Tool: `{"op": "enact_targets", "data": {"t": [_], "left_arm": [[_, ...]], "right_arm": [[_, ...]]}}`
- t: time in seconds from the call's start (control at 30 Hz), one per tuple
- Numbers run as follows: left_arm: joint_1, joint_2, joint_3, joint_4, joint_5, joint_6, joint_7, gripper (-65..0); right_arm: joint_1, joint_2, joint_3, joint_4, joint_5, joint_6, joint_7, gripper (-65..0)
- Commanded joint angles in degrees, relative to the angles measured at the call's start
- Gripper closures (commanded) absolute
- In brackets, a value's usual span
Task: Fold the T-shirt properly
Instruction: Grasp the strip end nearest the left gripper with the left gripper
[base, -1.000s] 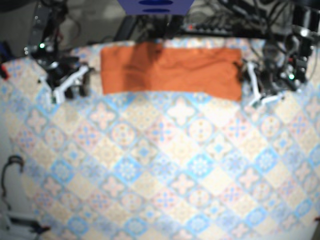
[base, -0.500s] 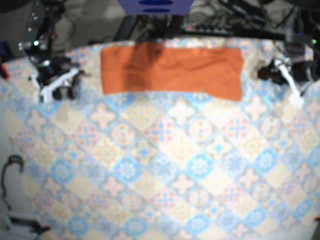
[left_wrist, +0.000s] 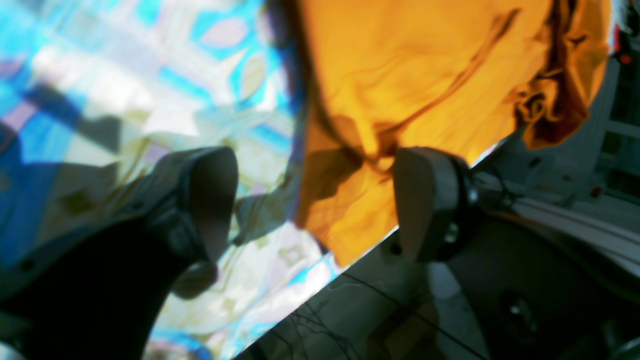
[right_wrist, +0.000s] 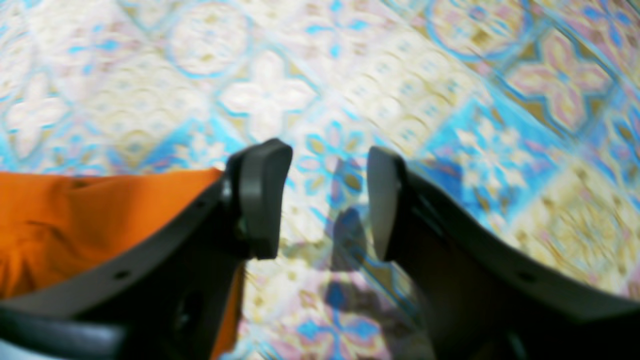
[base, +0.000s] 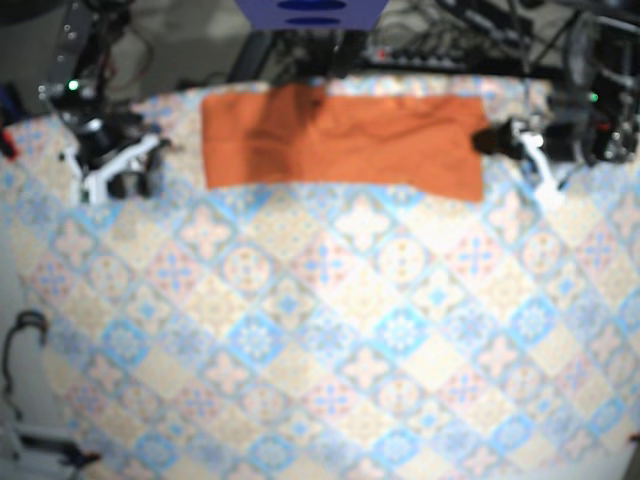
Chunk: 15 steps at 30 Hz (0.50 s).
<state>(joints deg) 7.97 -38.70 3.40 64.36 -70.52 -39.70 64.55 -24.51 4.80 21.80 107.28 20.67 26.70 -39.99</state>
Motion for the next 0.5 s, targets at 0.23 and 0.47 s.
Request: {"op": "enact_targets", "data": {"t": [0.23, 0.47], "left_arm": [[-3.3, 0.6, 4.1, 0.4, -0.5, -0.3, -0.2, -47.8], [-3.9, 1.6, 7.2, 0.4, -0.5, -0.3, -0.2, -47.7]], "right_arm": [[0.0, 0.4, 0.2, 0.9, 0.7, 0.3, 1.4, -27.0], [0.0, 0.4, 0.1, 0.9, 0.7, 0.3, 1.4, -27.0]]}}
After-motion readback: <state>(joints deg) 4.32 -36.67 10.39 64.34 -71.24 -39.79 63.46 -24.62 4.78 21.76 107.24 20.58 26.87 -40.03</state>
